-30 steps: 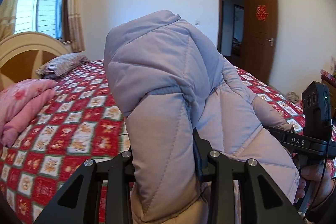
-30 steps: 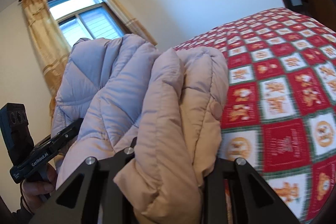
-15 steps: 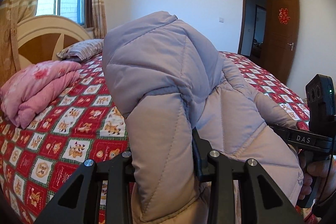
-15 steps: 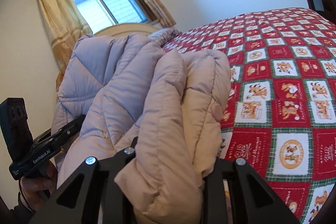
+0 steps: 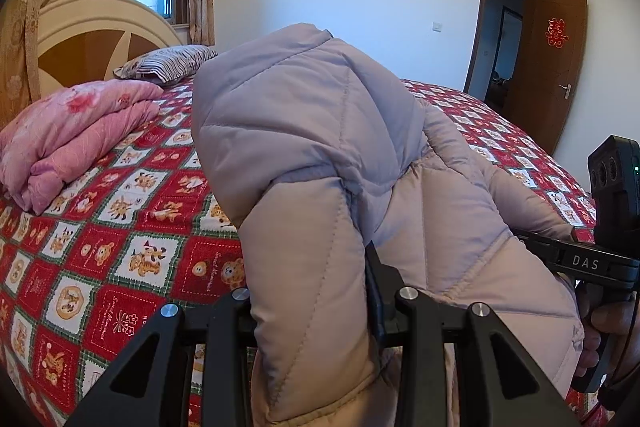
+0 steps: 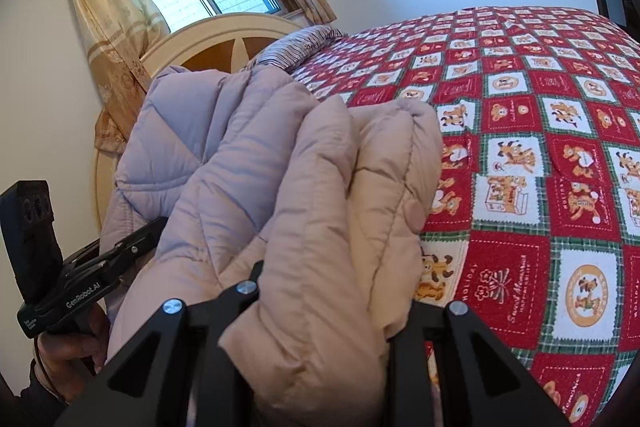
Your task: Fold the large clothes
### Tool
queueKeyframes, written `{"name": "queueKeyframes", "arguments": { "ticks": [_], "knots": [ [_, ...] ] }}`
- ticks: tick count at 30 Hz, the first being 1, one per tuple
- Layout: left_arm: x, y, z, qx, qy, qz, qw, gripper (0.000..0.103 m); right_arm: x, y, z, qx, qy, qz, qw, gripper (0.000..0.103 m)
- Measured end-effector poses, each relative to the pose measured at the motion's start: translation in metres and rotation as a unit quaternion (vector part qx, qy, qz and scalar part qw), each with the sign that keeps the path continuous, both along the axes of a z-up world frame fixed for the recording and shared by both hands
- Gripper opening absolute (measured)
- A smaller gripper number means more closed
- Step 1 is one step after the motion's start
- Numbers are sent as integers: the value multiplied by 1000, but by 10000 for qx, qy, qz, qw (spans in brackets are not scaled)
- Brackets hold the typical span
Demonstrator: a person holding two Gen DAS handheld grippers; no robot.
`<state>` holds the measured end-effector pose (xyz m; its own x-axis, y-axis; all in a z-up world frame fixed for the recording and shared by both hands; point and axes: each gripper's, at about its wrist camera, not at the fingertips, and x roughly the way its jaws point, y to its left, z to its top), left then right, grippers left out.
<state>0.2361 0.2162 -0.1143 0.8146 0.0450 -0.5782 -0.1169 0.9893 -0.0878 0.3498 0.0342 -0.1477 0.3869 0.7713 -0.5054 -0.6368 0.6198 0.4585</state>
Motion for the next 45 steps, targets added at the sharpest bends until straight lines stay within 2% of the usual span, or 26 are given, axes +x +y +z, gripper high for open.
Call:
{"name": "queueKeyframes", "arguments": {
  "ticks": [4, 7, 12, 18, 21, 25, 37, 45],
  "knots": [
    [5, 6, -6, -10, 53, 26, 10000, 37, 1, 6, -2, -59, 18, 0, 10000, 26],
    [9, 8, -14, 217, 150, 147, 9995, 53, 4, 11, -6, -132, 40, -34, 9999, 26],
    [13, 21, -33, 162, 322, 374, 9986, 75, 8, 20, -17, -413, 94, -167, 9990, 29],
    [14, 31, -47, 170, 367, 598, 9974, 92, 12, 25, -32, -589, 230, -281, 9976, 37],
    [15, 33, -50, 212, 375, 683, 9967, 98, 16, 26, -36, -652, 291, -362, 9968, 45],
    [18, 39, -56, 84, 413, 720, 9965, 102, 20, 27, -43, -734, 377, -506, 9953, 56],
    [23, 46, -69, -182, 436, 703, 9964, 102, 24, 30, -56, -824, 441, -565, 9940, 64],
    [23, 47, -70, -178, 419, 759, 9961, 102, 28, 30, -59, -839, 490, -565, 9937, 66]
  ]
}}
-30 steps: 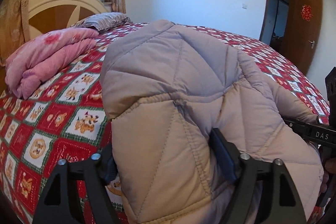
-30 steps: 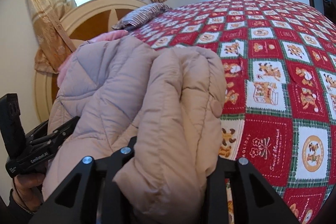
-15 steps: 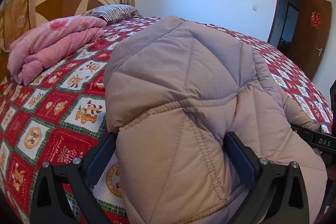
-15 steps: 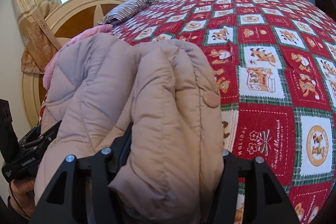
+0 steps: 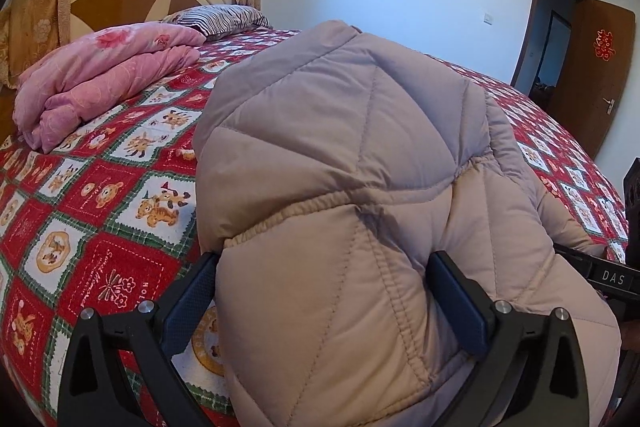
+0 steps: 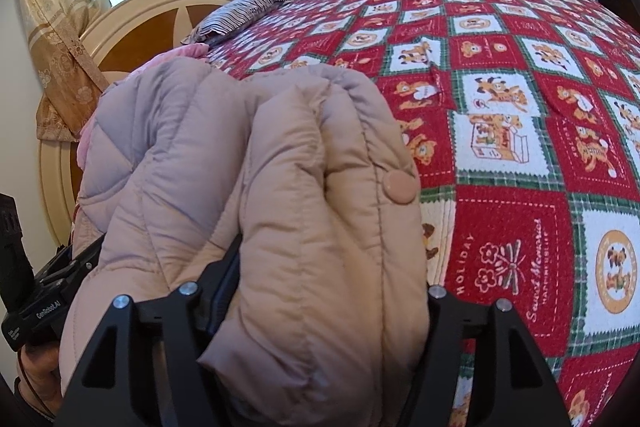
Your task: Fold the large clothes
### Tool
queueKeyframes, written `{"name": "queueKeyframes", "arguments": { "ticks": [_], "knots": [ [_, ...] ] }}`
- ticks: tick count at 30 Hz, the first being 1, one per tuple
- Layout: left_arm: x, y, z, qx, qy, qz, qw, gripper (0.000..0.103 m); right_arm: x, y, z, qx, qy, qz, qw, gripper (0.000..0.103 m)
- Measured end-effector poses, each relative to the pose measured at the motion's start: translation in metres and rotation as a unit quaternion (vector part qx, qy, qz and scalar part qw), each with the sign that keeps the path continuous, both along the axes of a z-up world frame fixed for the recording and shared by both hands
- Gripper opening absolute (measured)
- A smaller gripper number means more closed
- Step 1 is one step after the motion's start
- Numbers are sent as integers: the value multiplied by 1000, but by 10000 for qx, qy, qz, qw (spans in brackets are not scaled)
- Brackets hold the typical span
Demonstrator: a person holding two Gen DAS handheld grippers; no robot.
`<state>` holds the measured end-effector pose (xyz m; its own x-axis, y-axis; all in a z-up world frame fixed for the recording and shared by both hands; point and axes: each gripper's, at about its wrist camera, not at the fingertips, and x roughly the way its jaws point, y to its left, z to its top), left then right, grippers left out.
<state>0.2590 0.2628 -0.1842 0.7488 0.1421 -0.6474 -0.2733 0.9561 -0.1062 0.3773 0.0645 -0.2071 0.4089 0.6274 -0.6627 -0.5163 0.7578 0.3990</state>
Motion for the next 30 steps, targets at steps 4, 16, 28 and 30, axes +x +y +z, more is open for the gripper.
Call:
{"name": "queueKeyframes", "arguments": {
  "ticks": [4, 16, 28, 30],
  "knots": [
    [-1, -1, 1, 40, -4, 41, 10000, 102, 2, 3, 0, -102, -7, -33, 9999, 72],
    [-103, -32, 104, 695, -741, 575, 9932, 102, -60, -30, 87, -223, -823, -305, 9959, 80],
    [-195, -68, 162, 953, -1435, 495, 9838, 102, -184, -67, 165, 262, -2028, -197, 9787, 95],
    [-197, -70, 165, 960, -1485, 496, 9830, 102, -191, -65, 172, 240, -2181, -177, 9755, 95]
  ]
}}
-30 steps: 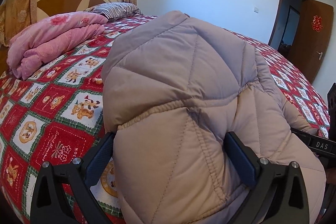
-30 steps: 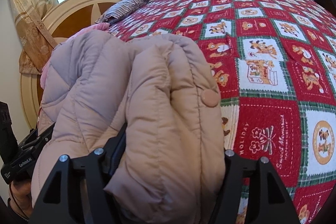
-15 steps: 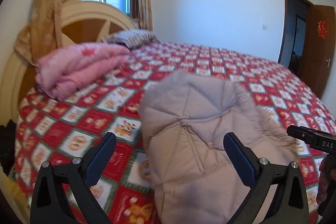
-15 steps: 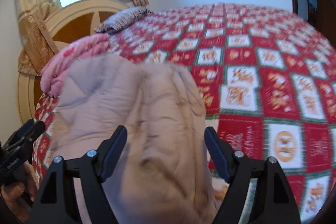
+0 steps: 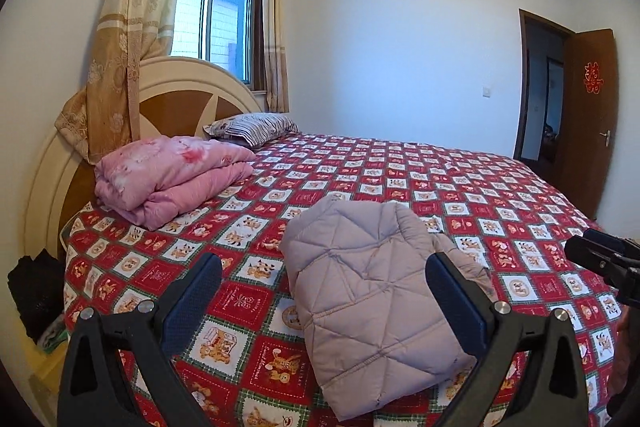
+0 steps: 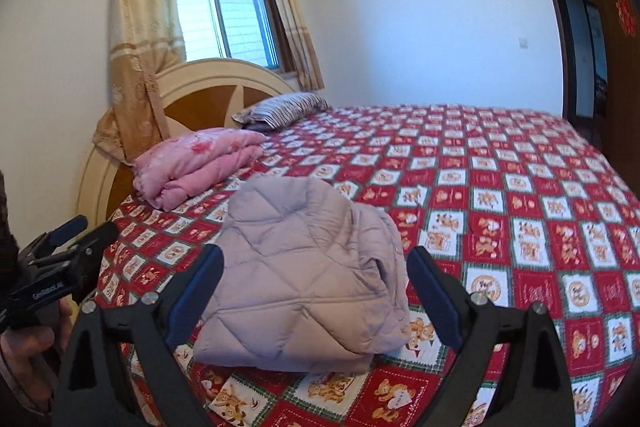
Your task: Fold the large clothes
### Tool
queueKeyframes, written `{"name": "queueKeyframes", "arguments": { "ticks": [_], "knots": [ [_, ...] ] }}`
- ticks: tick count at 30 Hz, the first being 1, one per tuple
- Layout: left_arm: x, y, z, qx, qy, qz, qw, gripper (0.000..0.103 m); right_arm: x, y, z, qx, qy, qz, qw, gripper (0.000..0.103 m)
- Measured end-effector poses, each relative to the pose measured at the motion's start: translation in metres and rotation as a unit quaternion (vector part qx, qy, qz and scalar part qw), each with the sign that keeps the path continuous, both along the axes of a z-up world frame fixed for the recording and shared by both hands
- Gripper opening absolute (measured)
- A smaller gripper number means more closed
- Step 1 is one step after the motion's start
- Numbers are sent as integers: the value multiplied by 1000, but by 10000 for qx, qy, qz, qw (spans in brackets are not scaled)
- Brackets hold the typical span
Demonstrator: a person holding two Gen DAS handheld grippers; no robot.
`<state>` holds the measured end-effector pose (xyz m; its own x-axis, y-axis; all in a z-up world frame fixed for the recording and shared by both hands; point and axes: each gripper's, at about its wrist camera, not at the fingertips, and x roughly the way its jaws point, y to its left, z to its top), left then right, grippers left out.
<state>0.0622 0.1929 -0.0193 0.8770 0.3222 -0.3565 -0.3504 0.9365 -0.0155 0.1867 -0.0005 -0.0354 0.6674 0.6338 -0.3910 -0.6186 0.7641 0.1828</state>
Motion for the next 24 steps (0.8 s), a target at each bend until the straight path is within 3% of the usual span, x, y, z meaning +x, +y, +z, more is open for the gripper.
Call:
{"name": "queueKeyframes", "arguments": {
  "ticks": [24],
  "knots": [
    [-5, -5, 0, -46, 2, -66, 10000, 102, -20, -4, 4, 38, -127, 33, 9999, 96]
  ]
}}
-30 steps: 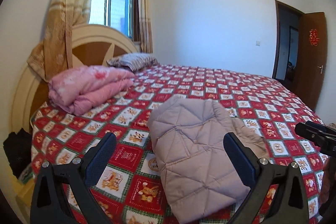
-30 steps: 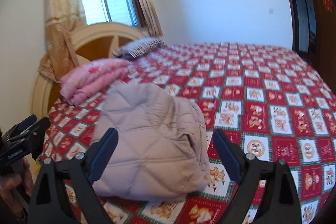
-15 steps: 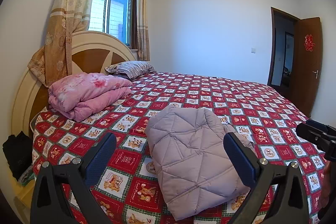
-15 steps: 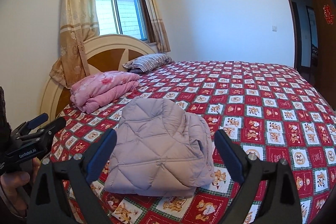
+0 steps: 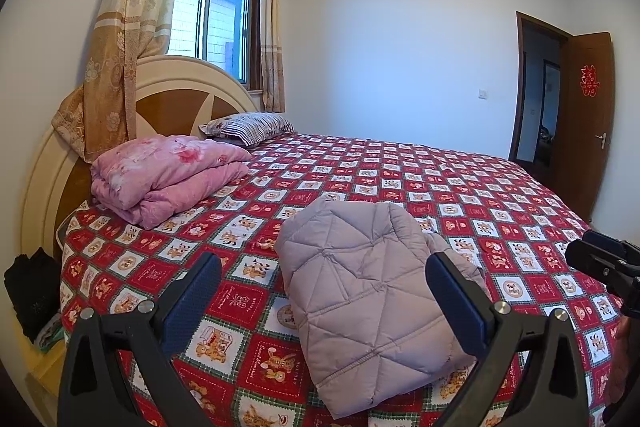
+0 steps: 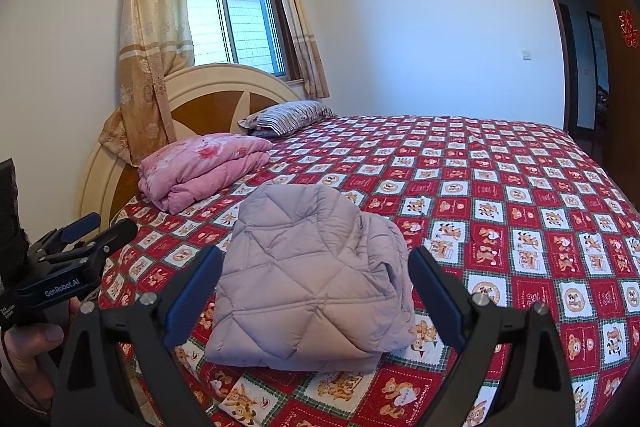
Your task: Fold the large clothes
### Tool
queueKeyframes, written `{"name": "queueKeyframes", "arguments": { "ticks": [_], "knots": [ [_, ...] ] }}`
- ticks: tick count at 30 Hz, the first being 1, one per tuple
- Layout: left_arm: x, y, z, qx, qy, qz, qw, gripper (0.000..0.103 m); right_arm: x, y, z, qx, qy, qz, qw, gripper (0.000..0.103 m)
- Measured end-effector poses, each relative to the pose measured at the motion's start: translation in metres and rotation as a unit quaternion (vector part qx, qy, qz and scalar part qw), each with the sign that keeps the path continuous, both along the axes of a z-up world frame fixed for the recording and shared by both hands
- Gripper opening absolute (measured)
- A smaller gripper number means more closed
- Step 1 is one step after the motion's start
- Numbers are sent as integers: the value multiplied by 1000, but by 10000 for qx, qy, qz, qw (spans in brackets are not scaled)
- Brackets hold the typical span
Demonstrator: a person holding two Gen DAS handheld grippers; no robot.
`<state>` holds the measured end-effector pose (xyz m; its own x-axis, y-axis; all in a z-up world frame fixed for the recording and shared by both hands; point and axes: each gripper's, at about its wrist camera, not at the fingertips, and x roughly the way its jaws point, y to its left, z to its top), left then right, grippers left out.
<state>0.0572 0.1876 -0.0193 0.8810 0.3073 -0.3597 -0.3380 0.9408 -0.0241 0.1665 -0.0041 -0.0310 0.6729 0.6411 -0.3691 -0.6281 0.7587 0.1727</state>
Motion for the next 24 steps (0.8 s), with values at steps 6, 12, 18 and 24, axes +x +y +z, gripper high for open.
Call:
{"name": "queueKeyframes", "arguments": {
  "ticks": [6, 12, 18, 24],
  "knots": [
    [0, 1, 0, -15, 3, -6, 10000, 102, -1, -1, 0, 12, -1, 11, 10000, 96],
    [1, 2, -2, -13, 8, 17, 10000, 102, -3, 1, -2, 19, -8, 12, 10000, 96],
    [3, 4, -5, -27, 44, 25, 10000, 102, -7, 3, -3, 4, 23, 14, 10000, 96],
    [5, 4, -7, -34, 69, 18, 10000, 102, -7, 3, -3, 8, 31, -4, 10000, 97]
  ]
}}
